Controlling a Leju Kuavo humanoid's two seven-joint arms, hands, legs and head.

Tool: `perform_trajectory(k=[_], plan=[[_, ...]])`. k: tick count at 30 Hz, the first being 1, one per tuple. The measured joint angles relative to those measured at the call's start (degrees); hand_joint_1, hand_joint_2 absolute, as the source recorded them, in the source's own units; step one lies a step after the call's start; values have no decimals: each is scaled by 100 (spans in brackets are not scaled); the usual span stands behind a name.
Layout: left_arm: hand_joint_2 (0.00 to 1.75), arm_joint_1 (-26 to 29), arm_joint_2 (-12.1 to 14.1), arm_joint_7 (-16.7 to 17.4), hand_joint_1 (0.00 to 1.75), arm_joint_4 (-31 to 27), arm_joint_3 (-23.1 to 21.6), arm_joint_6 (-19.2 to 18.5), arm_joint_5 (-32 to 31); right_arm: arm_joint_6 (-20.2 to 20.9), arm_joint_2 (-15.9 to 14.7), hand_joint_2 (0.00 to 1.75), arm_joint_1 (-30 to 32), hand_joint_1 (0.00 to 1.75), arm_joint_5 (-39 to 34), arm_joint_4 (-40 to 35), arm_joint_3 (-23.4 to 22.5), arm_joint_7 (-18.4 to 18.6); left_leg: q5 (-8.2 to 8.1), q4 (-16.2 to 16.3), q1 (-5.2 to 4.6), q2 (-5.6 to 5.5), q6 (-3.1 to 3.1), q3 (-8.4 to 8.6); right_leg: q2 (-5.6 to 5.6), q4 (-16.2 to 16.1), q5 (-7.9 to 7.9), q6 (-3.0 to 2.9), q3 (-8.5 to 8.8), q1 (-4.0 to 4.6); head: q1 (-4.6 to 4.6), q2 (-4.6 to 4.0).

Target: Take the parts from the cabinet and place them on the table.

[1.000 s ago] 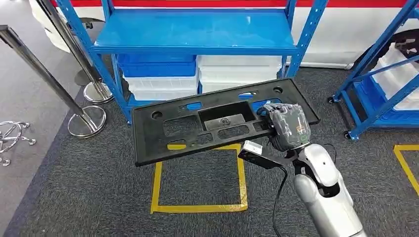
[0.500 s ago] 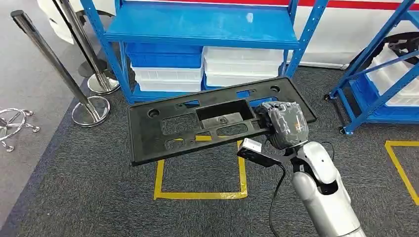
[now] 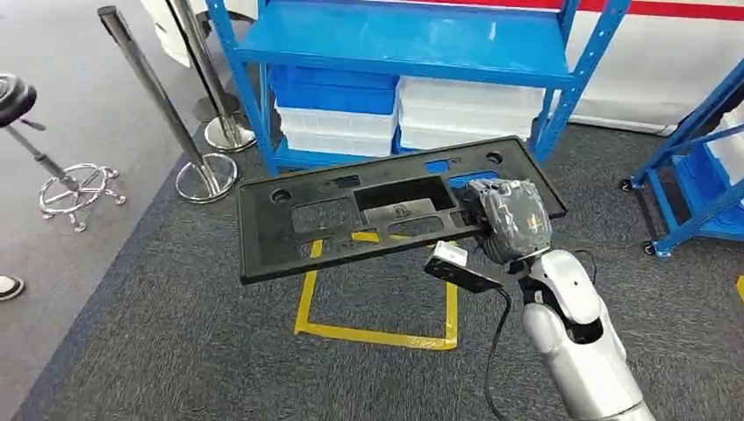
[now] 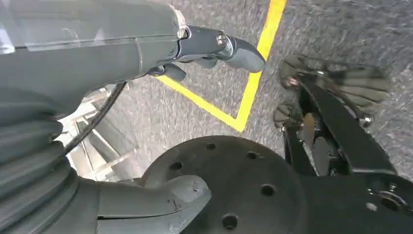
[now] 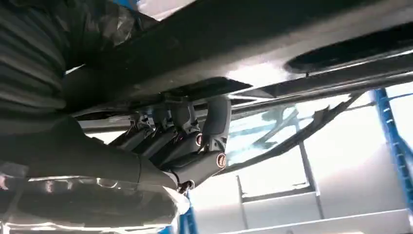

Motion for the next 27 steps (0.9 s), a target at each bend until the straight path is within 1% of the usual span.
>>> perform_trajectory(k=[1,2,3,4,5,6,7,8,9,10,11,12,13,14,15,16,17,18,19,20,21,22,23,24,25,26,27], plan=[[175,1,2,0,0,-4,2,0,-2,2,0,175,2,175,0,0,0,2,141,-183,14,16,-16,146,-62,14,4,7,-19,-5,2,0],[175,2,2,2,0,-24,4,7,-9,4,0,175,-4,175,0,2,0,7,349,-589,27,44,-27,415,-132,38,5,13,-38,-10,2,0],[175,4,2,2,0,-42,7,9,-11,4,0,175,-20,175,0,0,0,11,559,-1153,29,135,-25,770,-193,69,-3,33,-52,-14,2,0],[175,0,0,4,0,-59,7,9,-15,7,0,175,-32,175,2,0,-2,15,594,-1626,24,329,1,1050,-244,97,-11,57,-55,-3,2,0],[175,-5,0,9,0,-66,9,7,-18,7,0,175,-31,175,2,0,-2,17,525,-1708,-59,408,62,1119,-289,101,-4,99,-72,10,0,0],[175,-3,0,11,0,-83,9,-2,-22,18,0,175,-38,175,4,0,-2,17,603,-1673,-90,396,149,1052,-342,99,0,137,-56,10,2,0],[175,-1,0,22,0,-85,15,-9,-24,20,0,175,-37,175,4,0,-2,20,564,-1735,-89,369,191,1039,-390,102,9,168,-56,12,2,0],[175,8,0,28,0,-101,31,-24,-26,37,4,175,-36,175,4,0,-2,24,580,-1728,-94,300,222,995,-452,71,31,203,-46,10,2,0],[175,15,-4,37,0,-118,53,-37,-33,48,15,175,-41,175,4,-7,-2,26,624,-1807,-77,240,283,1005,-511,55,32,257,-26,34,4,0],[175,28,-26,37,0,-127,63,-55,-37,50,15,175,-50,175,4,-9,-2,31,685,-1852,-35,194,318,1049,-270,133,-51,288,-46,-15,4,0],[175,18,-33,39,0,-133,77,-61,-37,53,15,175,-50,175,0,-13,-4,33,723,-1861,-32,141,371,1026,23,360,-255,289,-164,-21,4,0],[175,15,-31,44,0,-151,92,-61,-42,53,15,175,-39,175,-2,-13,-9,33,735,-1861,-35,89,389,994,156,759,-502,287,-342,-20,4,0],[175,15,-33,44,0,-164,98,-68,-42,55,15,175,-22,175,-4,-11,-9,33,748,-1858,-48,28,404,968,210,1243,-735,293,-559,-14,4,0],[175,17,-33,44,0,-164,101,-72,-42,57,15,175,-4,175,-4,-9,-9,35,766,-1847,-68,-48,415,933,227,1645,-881,297,-750,-12,4,0],[175,19,-35,48,0,-166,105,-74,-42,61,15,175,14,175,-4,-4,-9,37,780,-1828,-77,-134,410,900,227,1805,-873,291,-829,-13,4,0],[175,25,-37,50,0,-166,109,-79,-42,64,15,175,27,175,-4,-4,-9,42,787,-1803,-81,-221,404,875,228,1669,-720,280,-764,-12,4,0],[175,30,-44,52,0,-166,111,-81,-42,64,15,175,27,175,-4,-4,-9,39,789,-1775,-82,-306,398,862,246,1328,-490,264,-586,-13,4,2],[175,35,-48,52,0,-168,116,-81,-42,64,15,175,24,175,-4,-7,-9,39,785,-1735,-82,-387,390,853,322,815,-211,242,-312,-15,4,0],[175,34,-50,52,0,-170,118,-81,-42,64,15,175,21,175,-4,-7,-9,39,773,-1698,-81,-453,373,839,492,357,-25,217,-81,-20,4,0],[175,29,-57,52,0,-173,122,-81,-42,64,17,175,16,175,-4,-4,-9,42,776,-1665,-101,-506,334,783,775,238,-134,197,-34,-31,4,0],[175,4,-55,52,0,-181,125,-85,-44,61,17,175,21,175,-7,-15,-9,42,795,-1627,-84,-578,300,728,732,191,-113,208,-55,-27,2,2],[175,19,-55,55,0,-195,129,-87,-50,64,17,175,31,175,-4,-13,-9,42,820,-1635,-60,-629,259,692,666,194,-110,204,-72,-2,4,0],[175,43,-59,55,0,-197,138,-94,-68,64,20,175,24,175,2,-13,-7,52,845,-1666,-36,-714,211,682,612,196,-105,184,-69,15,4,0],[175,60,-63,61,0,-199,142,-103,-77,63,24,175,17,175,4,-13,-7,59,867,-1680,-70,-781,170,655,534,158,-75,138,-58,-20,4,0],[175,67,-59,72,0,-225,146,-107,-81,61,44,175,7,175,9,-15,-7,70,822,-1613,-62,-605,166,638,441,108,-44,105,-39,-58,2,2],[175,68,-63,70,0,-230,146,-114,-92,55,44,175,18,175,15,-18,-7,79,682,-1445,-91,-283,125,567,388,93,-34,82,-30,-54,2,0],[175,63,-63,72,0,-238,146,-138,-116,48,44,175,23,175,37,-35,-9,100,433,-1052,-70,-96,77,379,294,96,-33,54,-37,-40,2,0]])
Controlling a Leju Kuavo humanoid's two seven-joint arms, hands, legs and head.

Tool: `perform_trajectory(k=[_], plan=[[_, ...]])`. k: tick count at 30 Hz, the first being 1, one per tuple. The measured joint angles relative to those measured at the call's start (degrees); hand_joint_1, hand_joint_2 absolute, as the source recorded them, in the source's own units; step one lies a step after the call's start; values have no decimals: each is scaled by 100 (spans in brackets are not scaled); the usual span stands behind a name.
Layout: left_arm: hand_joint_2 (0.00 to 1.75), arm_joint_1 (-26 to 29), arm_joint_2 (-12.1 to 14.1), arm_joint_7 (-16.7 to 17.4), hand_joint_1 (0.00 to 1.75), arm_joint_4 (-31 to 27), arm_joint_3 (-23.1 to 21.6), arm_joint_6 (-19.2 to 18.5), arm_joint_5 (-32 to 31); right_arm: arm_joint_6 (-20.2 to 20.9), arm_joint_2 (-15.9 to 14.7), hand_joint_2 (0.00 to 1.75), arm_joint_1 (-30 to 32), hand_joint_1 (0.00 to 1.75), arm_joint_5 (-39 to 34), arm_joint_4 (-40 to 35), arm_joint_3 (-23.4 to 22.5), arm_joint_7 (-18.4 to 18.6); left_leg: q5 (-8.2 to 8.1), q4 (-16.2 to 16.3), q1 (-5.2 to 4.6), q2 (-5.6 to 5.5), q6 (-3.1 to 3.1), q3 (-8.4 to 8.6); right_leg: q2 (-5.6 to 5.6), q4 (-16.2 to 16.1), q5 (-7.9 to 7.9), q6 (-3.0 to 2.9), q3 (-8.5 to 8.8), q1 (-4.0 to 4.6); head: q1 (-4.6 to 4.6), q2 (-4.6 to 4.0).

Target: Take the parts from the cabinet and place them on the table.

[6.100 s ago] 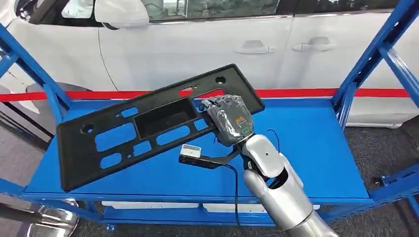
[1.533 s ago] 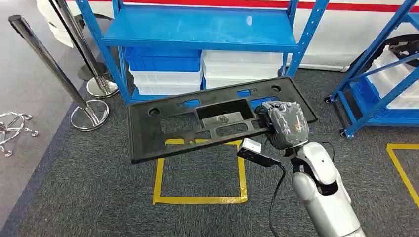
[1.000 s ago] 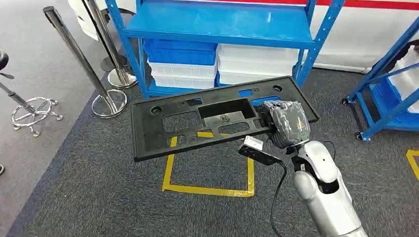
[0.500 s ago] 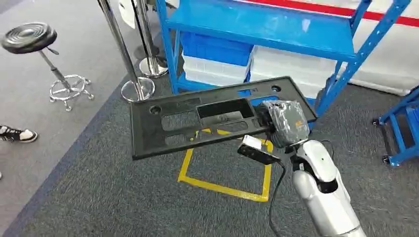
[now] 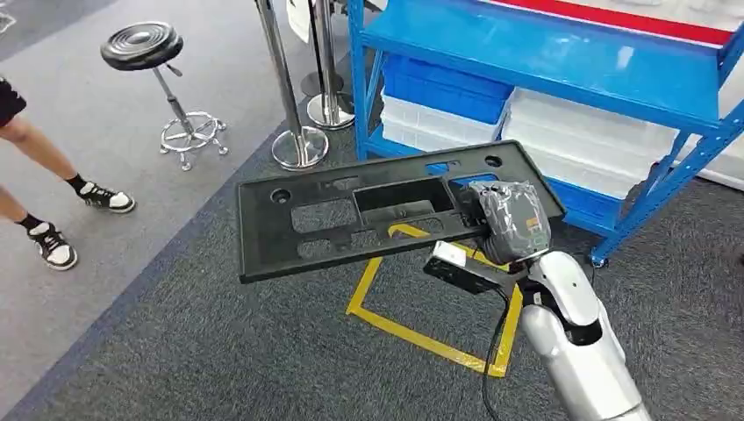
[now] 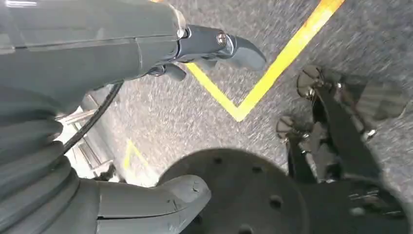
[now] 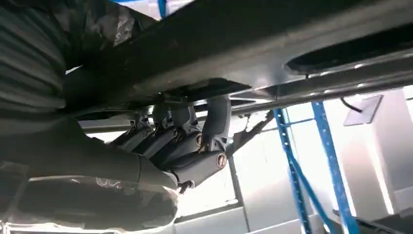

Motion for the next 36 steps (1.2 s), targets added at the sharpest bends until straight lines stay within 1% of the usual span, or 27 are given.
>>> perform_trajectory(k=[2,3,4,6,7,8,9,12,13,14,15,16,18,19,20,22,23,24,25,27,28,30,31,33,34,35,36], plan=[[175,-7,-7,0,0,-7,0,-17,-20,0,0,175,29,175,35,-9,0,18,-375,840,48,94,-56,-382,-164,9,-4,-6,-8,23,0,0],[175,-6,-7,0,0,-13,2,-20,-20,0,0,175,49,175,44,-9,0,18,-438,1114,59,111,-81,-508,-259,17,-10,-8,-14,25,0,2],[175,-3,-7,0,0,-17,2,-24,-22,0,0,175,62,175,48,-9,0,18,-368,1096,65,116,-94,-490,-335,22,-17,-5,-15,26,0,0],[175,9,-7,0,0,-31,4,-28,-24,-2,0,175,66,175,55,-11,0,18,60,343,70,176,-90,-79,-485,32,-38,19,-2,24,0,0],[175,14,-7,0,0,-44,7,-31,-24,-2,0,175,64,175,55,-15,0,18,251,-112,68,270,-70,181,-540,32,-48,35,15,25,0,0],[175,5,-7,0,0,-63,9,-33,-24,-2,0,175,65,175,55,-26,0,20,259,-588,36,538,-16,411,-611,32,-63,62,38,41,0,0],[175,0,-7,-2,0,-66,9,-33,-24,-4,0,175,55,175,55,-29,0,20,288,-594,-9,512,66,429,-654,31,-69,96,36,77,0,0],[175,16,-7,0,0,-68,31,-33,-31,-4,15,175,57,175,55,-29,0,20,311,-594,-32,323,181,341,-804,-21,-44,194,71,85,0,0],[175,16,-9,0,0,-70,46,-33,-35,-4,22,175,59,175,55,-35,0,22,358,-685,3,254,238,423,-826,-31,-73,239,80,84,0,0],[175,26,-20,4,0,-70,50,-35,-50,-6,22,175,53,175,57,-37,-2,24,393,-738,27,194,275,438,-502,94,-186,259,61,38,4,0],[175,17,-20,9,0,-72,55,-37,-50,-13,22,175,49,175,57,-46,-7,24,415,-746,30,161,312,431,-274,400,-399,246,-84,33,0,0],[175,5,-20,13,0,-76,59,-35,-66,-13,22,175,61,175,57,-46,-9,24,420,-744,27,100,320,415,-151,805,-613,241,-280,35,2,0],[175,-3,-22,13,0,-79,79,-37,-68,-13,22,175,98,175,57,-44,-11,26,432,-737,-3,-48,341,390,-66,1655,-930,242,-717,36,0,2],[175,0,-33,13,0,-79,83,-37,-72,-13,22,175,113,175,57,-42,-9,26,436,-724,-12,-134,345,378,-62,1768,-887,239,-795,36,2,0],[175,7,-33,13,0,-79,87,-37,-74,-13,22,175,123,175,59,-42,-9,26,436,-703,-13,-218,344,371,-59,1595,-699,229,-735,35,2,0],[175,9,-37,15,0,-79,92,-39,-85,-13,22,175,121,175,57,-42,-11,28,427,-645,-13,-387,329,366,57,652,-125,193,-289,29,2,0],[175,8,-37,15,0,-79,94,-39,-92,-13,22,175,113,175,57,-42,-11,28,419,-620,-2,-443,315,339,360,226,36,173,-103,18,2,0],[175,-6,-46,15,0,-79,94,-37,-103,-13,22,175,118,175,57,-44,-11,26,412,-554,-44,-506,273,278,600,86,-37,172,-82,-8,0,2],[175,-8,-44,15,0,-81,94,-39,-109,-15,22,175,126,175,57,-46,-13,26,440,-571,-4,-588,231,234,479,103,-21,192,-99,10,2,0],[175,26,-48,15,0,-81,96,-39,-138,-22,22,175,156,175,77,-50,-11,26,484,-598,40,-728,144,200,358,98,-9,149,-106,52,0,0],[175,39,-41,17,0,-85,101,-37,-144,-24,26,175,164,175,88,-53,-11,26,494,-599,4,-788,103,158,270,39,27,101,-84,-21,0,0],[175,48,-46,18,0,-85,103,-33,-153,-46,33,175,191,175,102,-81,-11,24,250,-261,-18,-143,57,43,99,-18,39,32,-28,-4,-4,0],[175,40,-46,17,0,-85,103,-30,-168,-55,31,175,217,175,109,-90,-11,24,16,142,7,15,19,-141,4,-16,33,20,-23,14,-2,0],[175,23,-46,17,0,-85,101,-2,-221,-85,33,175,310,175,140,-98,-11,24,-346,1005,57,102,-37,-549,-187,-7,17,8,-20,31,-2,2],[175,25,-46,17,0,-85,101,20,-249,-98,33,175,366,175,155,-109,-11,24,-360,1167,69,112,-58,-622,-282,0,8,15,-20,31,-2,0],[175,27,-46,17,0,-83,101,65,-269,-107,33,175,409,175,164,-114,-11,22,-243,1042,81,117,-71,-547,-363,7,-5,25,-16,30,-2,0],[175,35,-46,17,0,-83,101,88,-282,-109,33,175,445,175,166,-118,-11,22,-39,672,88,136,-72,-332,-442,15,-21,40,-7,27,-4,0]])
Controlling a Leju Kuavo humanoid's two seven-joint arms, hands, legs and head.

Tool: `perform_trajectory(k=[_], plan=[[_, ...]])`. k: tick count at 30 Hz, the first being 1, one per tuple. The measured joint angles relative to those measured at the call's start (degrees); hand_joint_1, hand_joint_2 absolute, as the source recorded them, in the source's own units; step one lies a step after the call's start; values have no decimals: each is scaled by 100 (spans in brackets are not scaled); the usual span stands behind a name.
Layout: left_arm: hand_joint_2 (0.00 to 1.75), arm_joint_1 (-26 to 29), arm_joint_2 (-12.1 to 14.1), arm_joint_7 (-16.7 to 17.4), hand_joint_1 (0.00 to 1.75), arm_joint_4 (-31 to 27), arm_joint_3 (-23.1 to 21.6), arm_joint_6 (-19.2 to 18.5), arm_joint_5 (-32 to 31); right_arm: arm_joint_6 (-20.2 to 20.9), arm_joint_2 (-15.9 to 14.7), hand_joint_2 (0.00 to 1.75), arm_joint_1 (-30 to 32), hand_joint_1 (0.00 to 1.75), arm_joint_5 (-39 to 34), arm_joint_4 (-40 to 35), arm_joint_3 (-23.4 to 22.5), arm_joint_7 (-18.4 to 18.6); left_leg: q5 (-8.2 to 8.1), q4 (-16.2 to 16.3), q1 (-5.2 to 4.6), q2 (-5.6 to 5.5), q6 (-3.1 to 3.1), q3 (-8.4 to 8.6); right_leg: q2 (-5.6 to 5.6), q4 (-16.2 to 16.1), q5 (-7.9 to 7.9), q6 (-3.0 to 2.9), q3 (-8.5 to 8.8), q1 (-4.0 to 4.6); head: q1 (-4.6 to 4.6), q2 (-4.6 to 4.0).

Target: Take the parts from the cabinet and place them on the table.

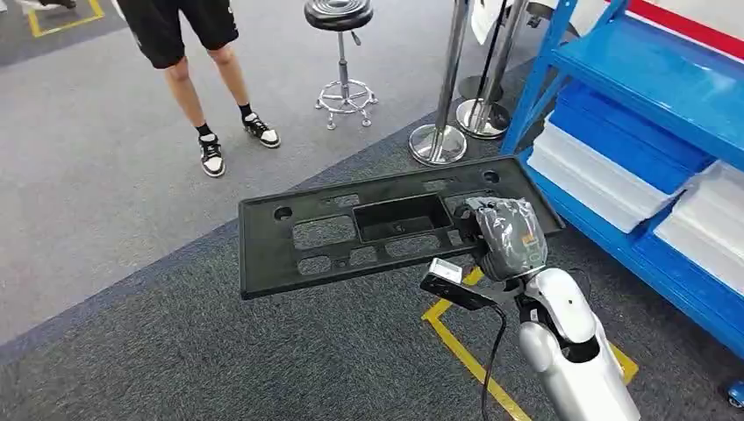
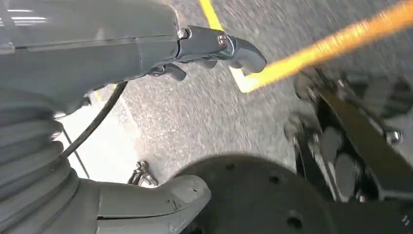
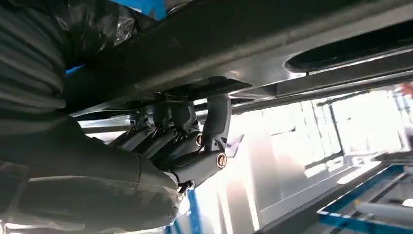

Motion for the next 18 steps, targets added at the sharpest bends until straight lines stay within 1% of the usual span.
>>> perform_trajectory(k=[1,2,3,4,6,7,8,9,10,11,12,13,14,15,16,17,18], plan=[[175,9,2,0,0,0,2,22,-15,-6,0,175,15,175,0,-4,0,0,193,-439,2,57,10,251,-54,6,-15,16,11,-3,2,0],[175,13,4,0,0,0,2,31,-42,-18,0,175,29,175,9,-7,0,0,399,-1035,-5,256,41,610,-121,9,-38,44,41,4,0,0],[175,-2,7,-4,0,0,2,65,-50,-33,0,175,53,175,26,-26,0,0,310,-1203,-83,459,134,698,-177,10,-61,83,54,51,2,0],[175,-5,7,-13,0,0,2,89,-65,-52,-2,175,66,175,44,-48,-2,-2,347,-1226,-76,387,190,683,-218,5,-61,115,59,51,2,0],[175,1,9,-22,0,11,9,105,-85,-74,0,175,89,175,59,-55,-2,-4,345,-1219,-98,268,241,651,-322,-29,-57,177,92,57,0,0],[175,7,11,-24,0,15,22,116,-94,-81,7,175,91,175,66,-57,0,-4,365,-1267,-102,206,284,663,-376,-55,-60,219,130,54,2,2],[175,9,13,-39,0,17,28,120,-103,-83,9,175,104,175,81,-85,-4,-2,417,-1365,-25,122,344,752,-300,-17,-123,259,154,8,2,0],[175,5,13,-48,0,26,28,120,-109,-101,9,175,107,175,87,-96,-7,-4,438,-1399,-41,76,381,770,48,187,-276,260,77,1,2,0],[175,-3,15,-48,0,28,28,120,-111,-107,9,175,114,175,87,-101,-11,-11,447,-1402,-46,30,407,761,242,562,-501,257,-112,-10,4,0],[175,-14,15,-55,0,28,28,122,-120,-109,7,175,136,175,87,-98,-18,-11,447,-1401,-47,-47,412,753,339,1022,-718,261,-340,-1,4,0],[175,-21,15,-55,0,33,28,122,-124,-107,7,175,174,175,87,-98,-22,-11,447,-1400,-60,-130,421,750,377,1464,-879,270,-575,1,2,0],[175,-21,15,-57,0,39,28,120,-124,-107,7,175,208,175,90,-98,-24,-11,443,-1394,-70,-209,427,748,388,1708,-901,272,-724,1,4,0],[175,-16,15,-57,0,50,31,127,-129,-107,7,175,237,175,94,-98,-33,-7,443,-1382,-71,-300,426,749,391,1666,-773,268,-738,1,2,0],[175,-14,15,-57,0,57,31,151,-146,-107,7,175,255,175,94,-98,-39,-7,442,-1359,-70,-394,424,749,400,1365,-525,261,-623,-2,4,0],[175,-15,15,-57,0,61,31,166,-162,-109,7,175,260,175,94,-101,-48,-7,432,-1331,-68,-483,410,750,436,842,-206,249,-391,-7,4,0],[175,-15,15,-59,0,68,31,175,-162,-109,7,175,260,175,94,-105,-57,-7,419,-1304,-68,-555,391,749,575,344,46,232,-168,-18,4,0],[175,-12,13,-63,0,77,31,177,-162,-109,7,175,260,175,94,-116,-66,-7,408,-1284,-71,-610,369,717,874,89,21,205,-64,-34,4,2]])
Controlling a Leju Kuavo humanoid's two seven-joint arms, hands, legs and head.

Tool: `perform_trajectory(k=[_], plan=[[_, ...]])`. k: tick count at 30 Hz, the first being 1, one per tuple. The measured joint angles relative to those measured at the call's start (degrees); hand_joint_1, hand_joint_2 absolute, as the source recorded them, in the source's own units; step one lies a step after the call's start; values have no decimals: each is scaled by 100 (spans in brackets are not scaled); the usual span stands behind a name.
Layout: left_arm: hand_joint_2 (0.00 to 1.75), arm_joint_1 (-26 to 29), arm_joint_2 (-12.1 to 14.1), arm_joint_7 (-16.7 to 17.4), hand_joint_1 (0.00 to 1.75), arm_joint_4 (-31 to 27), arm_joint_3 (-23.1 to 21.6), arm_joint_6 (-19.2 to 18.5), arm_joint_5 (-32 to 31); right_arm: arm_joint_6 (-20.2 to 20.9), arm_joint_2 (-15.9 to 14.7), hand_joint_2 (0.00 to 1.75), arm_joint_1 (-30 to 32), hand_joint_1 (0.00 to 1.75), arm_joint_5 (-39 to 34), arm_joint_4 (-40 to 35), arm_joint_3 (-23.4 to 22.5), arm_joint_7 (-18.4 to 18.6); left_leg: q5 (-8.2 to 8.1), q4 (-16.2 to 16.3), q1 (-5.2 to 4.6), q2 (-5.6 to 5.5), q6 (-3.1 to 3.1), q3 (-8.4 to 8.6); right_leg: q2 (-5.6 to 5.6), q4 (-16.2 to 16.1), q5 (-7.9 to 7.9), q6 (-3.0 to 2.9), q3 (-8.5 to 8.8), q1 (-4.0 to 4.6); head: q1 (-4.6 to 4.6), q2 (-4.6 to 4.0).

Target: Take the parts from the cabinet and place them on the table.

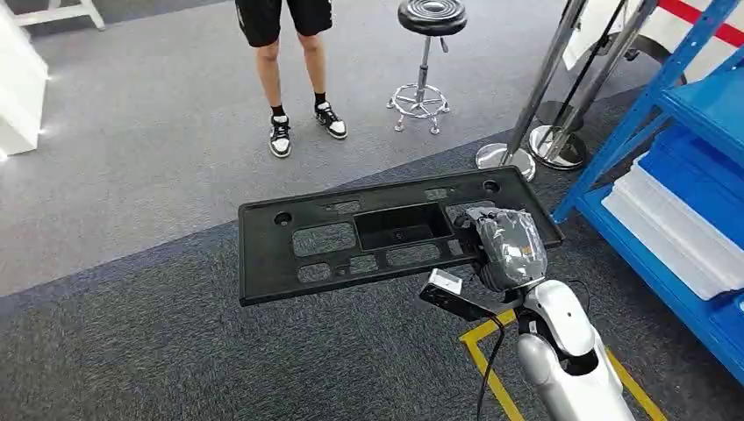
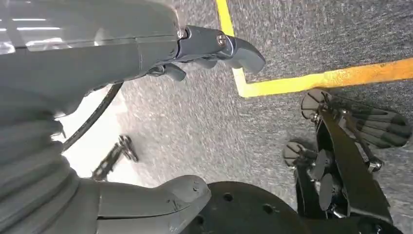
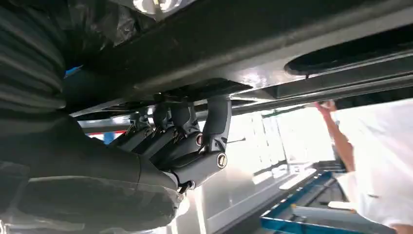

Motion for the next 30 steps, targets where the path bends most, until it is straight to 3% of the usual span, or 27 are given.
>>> perform_trajectory(k=[1,2,4,5,6,7,8,9,10,11,12,14,15,16,17,19,20,21,22,23,25,26,27,29,30], plan=[[175,-26,4,-2,0,2,0,2,0,0,0,175,16,175,0,-18,-11,0,-1,48,-23,-66,-39,-42,-13,-70,0,13,-17,-1,-2,-2],[175,-12,4,-4,0,2,0,7,0,0,0,175,29,175,2,-24,-17,2,18,30,-2,-112,-74,-77,-99,-56,5,9,-16,20,0,0],[175,28,2,-7,0,4,2,9,0,-2,0,175,27,175,7,-33,-20,4,50,-14,19,-240,-166,-100,-201,-70,27,-61,-6,48,-2,-2],[175,31,13,-7,0,4,4,11,0,-2,2,175,29,175,7,-35,-20,4,32,23,26,-219,-185,-113,-290,-142,63,-114,34,-26,0,-2],[175,32,15,-9,0,7,4,13,0,-2,7,175,32,175,7,-46,-20,4,-70,168,-17,122,-201,-168,-360,-171,59,-154,64,-7,-2,-2],[175,20,15,-9,0,11,4,13,0,-7,7,175,35,175,7,-76,-26,6,-282,512,-14,358,-223,-337,-440,-170,53,-191,71,6,0,-2],[175,5,15,-9,0,11,4,13,0,-7,7,175,38,175,7,-79,-28,7,-510,977,3,492,-242,-567,-523,-165,48,-198,73,30,-2,-2],[175,-5,13,-9,0,13,4,13,0,-7,7,175,50,175,7,-79,-28,9,-691,1416,22,543,-256,-786,-603,-163,39,-205,74,45,0,-2],[175,-9,13,-11,0,20,4,28,0,-7,7,175,56,175,11,-79,-28,9,-780,1742,33,570,-271,-953,-691,-158,30,-205,74,53,-2,0],[175,-9,13,-20,0,30,4,35,-17,-9,7,175,66,175,18,-79,-28,9,-728,1784,37,585,-280,-972,-775,-152,18,-197,81,54,-2,-2],[175,-8,13,-26,0,33,4,50,-24,-11,7,175,72,175,24,-79,-28,9,-569,1570,39,600,-282,-860,-847,-143,4,-186,88,52,-2,-2],[175,-3,13,-26,0,35,4,98,-94,-33,2,175,127,175,24,-98,-70,11,-78,553,38,744,-255,-285,-987,-122,-49,-143,138,47,-2,-2],[175,-9,2,-26,0,39,-2,136,-155,-63,-26,175,200,175,0,-133,-125,4,-42,138,15,1025,-230,-74,-1050,-117,-80,-105,169,67,-2,-2],[175,-36,-26,-26,0,57,-28,196,-253,-163,-87,175,327,175,-72,-179,-227,-33,-83,96,-42,1017,-148,-27,-1127,-103,-116,-53,165,107,-2,-2],[175,-43,-55,-31,0,79,-53,295,-317,-264,-142,175,483,175,-157,-214,-339,-157,-81,112,-35,929,-88,-49,-1200,-122,-124,-25,190,105,-2,0],[175,-32,-83,-48,0,168,-59,469,-391,-393,-210,175,741,175,-264,-262,-594,-373,-91,101,-61,784,-27,-63,-1319,-149,-134,30,256,100,0,0],[175,-36,-83,-68,0,217,-59,542,-429,-404,-219,175,860,175,-273,-295,-706,-466,-77,36,-57,710,29,-19,-1364,-164,-161,89,310,80,2,0],[175,-20,-92,-96,0,253,-61,610,-430,-389,-219,175,933,175,-258,-326,-819,-533,-53,-5,-29,656,66,29,-1080,-98,-233,126,319,38,4,-2],[175,-37,-90,-120,0,299,-63,651,-424,-353,-212,175,993,175,-191,-356,-889,-577,-49,-11,-30,610,86,29,-739,150,-418,115,180,32,2,-2],[175,-59,-83,-155,0,326,-61,660,-413,-284,-208,175,1019,175,-120,-383,-918,-579,-34,-11,-33,567,115,14,-581,549,-645,105,-34,33,4,-2],[175,-80,22,-186,0,383,-55,621,-358,-85,-65,175,995,175,200,-407,-881,-426,-28,-9,-61,432,125,-4,-493,1482,-979,88,-552,56,2,-2],[175,-78,87,-197,0,406,-44,593,-356,2,26,175,958,175,373,-404,-796,-277,-28,-8,-72,358,126,-4,-492,1648,-945,72,-675,57,4,-2],[175,-77,154,-201,0,424,-39,601,-367,48,111,175,908,175,489,-404,-677,-104,-27,-6,-79,282,125,-2,-490,1534,-768,47,-662,57,2,-2],[175,-77,232,-208,0,428,-37,614,-415,72,225,175,748,175,588,-404,-394,112,-22,10,-84,132,118,8,-404,723,-215,-14,-318,66,2,-2],[175,-82,273,-214,0,433,-35,614,-417,72,258,175,657,175,612,-407,-264,168,-21,18,-82,69,115,13,-179,204,49,-48,-81,70,2,-2]])
